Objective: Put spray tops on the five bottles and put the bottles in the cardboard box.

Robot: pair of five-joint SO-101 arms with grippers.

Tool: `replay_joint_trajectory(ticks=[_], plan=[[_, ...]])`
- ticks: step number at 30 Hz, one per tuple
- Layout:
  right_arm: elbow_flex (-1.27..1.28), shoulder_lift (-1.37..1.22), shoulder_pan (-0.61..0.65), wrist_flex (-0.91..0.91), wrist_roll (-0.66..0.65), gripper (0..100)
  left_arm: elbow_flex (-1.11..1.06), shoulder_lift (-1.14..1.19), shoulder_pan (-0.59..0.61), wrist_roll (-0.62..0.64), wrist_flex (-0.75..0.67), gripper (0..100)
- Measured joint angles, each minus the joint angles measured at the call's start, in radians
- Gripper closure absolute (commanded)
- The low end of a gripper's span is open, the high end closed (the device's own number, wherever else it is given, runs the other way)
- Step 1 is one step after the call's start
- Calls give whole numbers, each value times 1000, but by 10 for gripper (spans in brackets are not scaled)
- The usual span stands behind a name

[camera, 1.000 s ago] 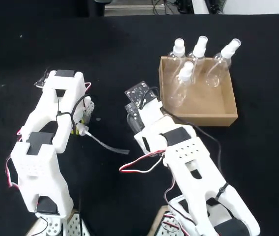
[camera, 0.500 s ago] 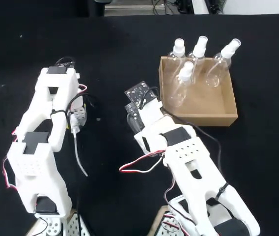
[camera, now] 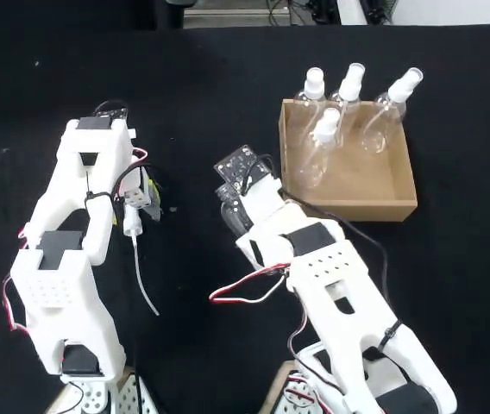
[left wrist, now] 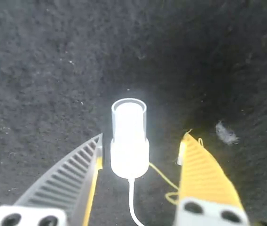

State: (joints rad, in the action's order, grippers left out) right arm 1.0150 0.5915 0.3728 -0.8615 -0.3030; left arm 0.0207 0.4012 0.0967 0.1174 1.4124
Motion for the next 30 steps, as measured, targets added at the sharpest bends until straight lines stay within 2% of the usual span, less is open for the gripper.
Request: replay_joint_trajectory(ticks=[6, 12, 22, 30], plan=[[0, 0, 0, 0, 0, 970, 49, 92, 0, -2, 11, 799], [0, 0, 0, 0, 0, 970, 170, 149, -3, -37, 121, 889], [0, 0, 0, 0, 0, 988, 181, 158, 0, -44, 164, 945], [12, 0, -2, 25, 98, 988, 180, 157, 2, -86, 176, 970]])
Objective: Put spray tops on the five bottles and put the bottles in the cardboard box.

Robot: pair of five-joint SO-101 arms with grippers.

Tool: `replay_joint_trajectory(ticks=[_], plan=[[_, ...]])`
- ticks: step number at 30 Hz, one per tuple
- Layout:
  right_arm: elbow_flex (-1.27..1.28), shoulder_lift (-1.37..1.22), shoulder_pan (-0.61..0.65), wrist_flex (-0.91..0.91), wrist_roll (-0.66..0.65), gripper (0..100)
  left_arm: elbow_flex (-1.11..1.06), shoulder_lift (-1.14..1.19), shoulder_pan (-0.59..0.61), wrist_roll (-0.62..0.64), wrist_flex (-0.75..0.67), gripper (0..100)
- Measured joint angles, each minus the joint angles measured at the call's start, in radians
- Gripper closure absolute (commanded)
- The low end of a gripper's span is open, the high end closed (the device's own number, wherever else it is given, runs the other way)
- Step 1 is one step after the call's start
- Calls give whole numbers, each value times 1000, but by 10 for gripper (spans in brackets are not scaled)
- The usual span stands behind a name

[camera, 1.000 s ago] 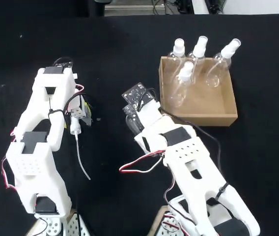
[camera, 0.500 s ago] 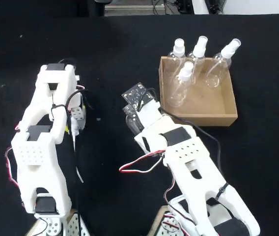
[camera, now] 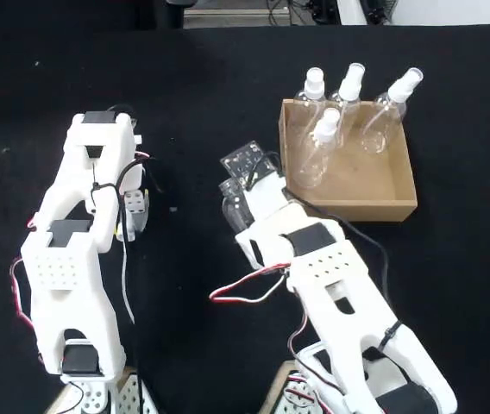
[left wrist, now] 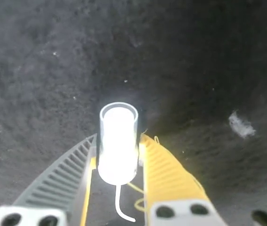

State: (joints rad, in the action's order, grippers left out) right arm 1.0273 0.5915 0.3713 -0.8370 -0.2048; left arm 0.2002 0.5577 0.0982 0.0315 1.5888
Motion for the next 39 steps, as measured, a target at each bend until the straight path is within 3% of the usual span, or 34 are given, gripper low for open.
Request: replay_joint_trajectory(ticks=[6, 18, 29, 39], plan=[[55, 57, 2, 37, 23, 988, -58, -89, -2, -9, -6, 970], [241, 397, 9, 110, 23, 988, -316, -523, 0, 52, -196, 970], [384, 546, 11, 239, 25, 988, -316, -864, -100, 224, -405, 970], [494, 793, 11, 245, 25, 988, -83, -1080, -279, 235, -417, 967]])
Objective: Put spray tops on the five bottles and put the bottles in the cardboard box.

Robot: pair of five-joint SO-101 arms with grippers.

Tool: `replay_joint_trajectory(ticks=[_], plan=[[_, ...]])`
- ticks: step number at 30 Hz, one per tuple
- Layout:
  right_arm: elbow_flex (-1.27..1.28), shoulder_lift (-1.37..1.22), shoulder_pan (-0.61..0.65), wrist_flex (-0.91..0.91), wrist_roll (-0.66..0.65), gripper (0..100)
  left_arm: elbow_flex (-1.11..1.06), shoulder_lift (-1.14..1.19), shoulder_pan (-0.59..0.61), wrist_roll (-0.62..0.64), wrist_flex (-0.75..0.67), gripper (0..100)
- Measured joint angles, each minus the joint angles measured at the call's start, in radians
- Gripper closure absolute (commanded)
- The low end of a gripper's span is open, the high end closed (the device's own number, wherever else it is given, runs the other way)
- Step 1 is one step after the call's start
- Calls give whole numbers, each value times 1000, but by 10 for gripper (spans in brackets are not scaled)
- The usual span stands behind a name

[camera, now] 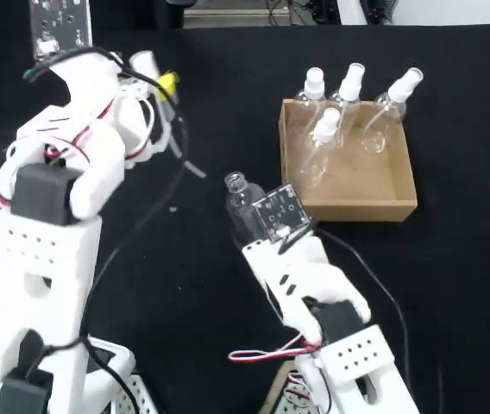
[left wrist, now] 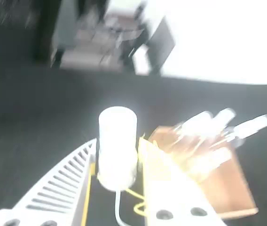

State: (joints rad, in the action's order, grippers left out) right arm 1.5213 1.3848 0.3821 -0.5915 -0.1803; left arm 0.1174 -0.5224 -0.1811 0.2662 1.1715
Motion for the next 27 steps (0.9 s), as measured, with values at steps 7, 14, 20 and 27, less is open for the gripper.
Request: replay_joint_trajectory(ticks=[7, 14, 20, 27], plan=[[58, 140, 0, 0, 0, 988, 60, -3, -117, -81, -11, 967], [75, 210, 0, 0, 0, 988, 183, -3, -140, -123, 32, 967], [75, 239, 0, -20, -2, 988, 206, -5, -224, -124, 91, 970], [77, 261, -6, -49, -2, 988, 133, -11, -230, -132, 54, 967]])
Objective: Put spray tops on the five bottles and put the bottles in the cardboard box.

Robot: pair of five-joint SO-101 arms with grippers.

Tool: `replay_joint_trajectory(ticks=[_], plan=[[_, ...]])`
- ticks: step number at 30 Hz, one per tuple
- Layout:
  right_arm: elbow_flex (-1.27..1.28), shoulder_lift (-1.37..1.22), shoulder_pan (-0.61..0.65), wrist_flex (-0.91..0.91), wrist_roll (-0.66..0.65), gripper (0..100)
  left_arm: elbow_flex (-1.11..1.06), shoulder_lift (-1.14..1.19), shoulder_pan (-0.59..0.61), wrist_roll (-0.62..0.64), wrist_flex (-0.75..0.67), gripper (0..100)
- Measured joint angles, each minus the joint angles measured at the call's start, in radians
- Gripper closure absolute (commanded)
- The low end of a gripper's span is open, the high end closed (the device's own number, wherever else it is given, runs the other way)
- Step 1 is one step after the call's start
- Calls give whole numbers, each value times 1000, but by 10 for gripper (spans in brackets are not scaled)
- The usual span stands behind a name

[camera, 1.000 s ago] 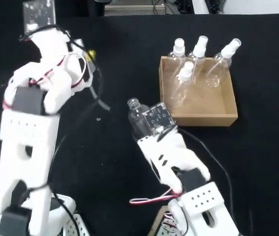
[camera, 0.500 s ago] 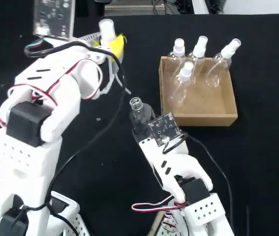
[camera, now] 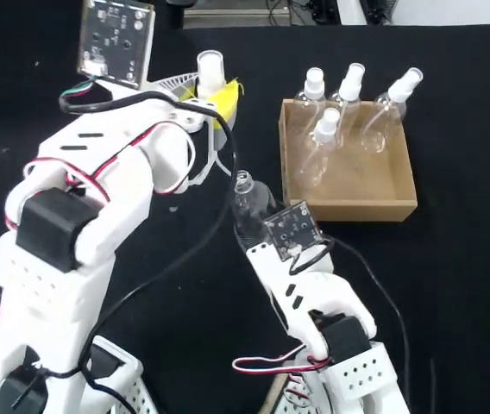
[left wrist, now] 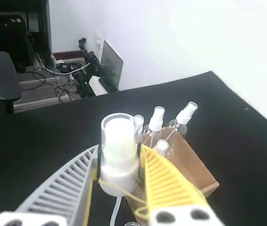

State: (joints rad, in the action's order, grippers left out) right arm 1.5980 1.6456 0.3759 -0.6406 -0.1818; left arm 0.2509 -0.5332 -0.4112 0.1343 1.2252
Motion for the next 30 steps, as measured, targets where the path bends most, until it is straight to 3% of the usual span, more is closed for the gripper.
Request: replay_joint_trajectory(ticks=[8, 18, 22, 30], plan=[[0, 0, 0, -11, 0, 988, -5, -2, 0, -2, -17, 967], [20, 26, 0, 21, 0, 988, 18, 51, 0, -91, -38, 967], [74, 26, 0, 107, 0, 988, 100, 144, 0, -91, -29, 967], [87, 26, 6, 153, 0, 988, 397, 307, -66, -91, 138, 967]])
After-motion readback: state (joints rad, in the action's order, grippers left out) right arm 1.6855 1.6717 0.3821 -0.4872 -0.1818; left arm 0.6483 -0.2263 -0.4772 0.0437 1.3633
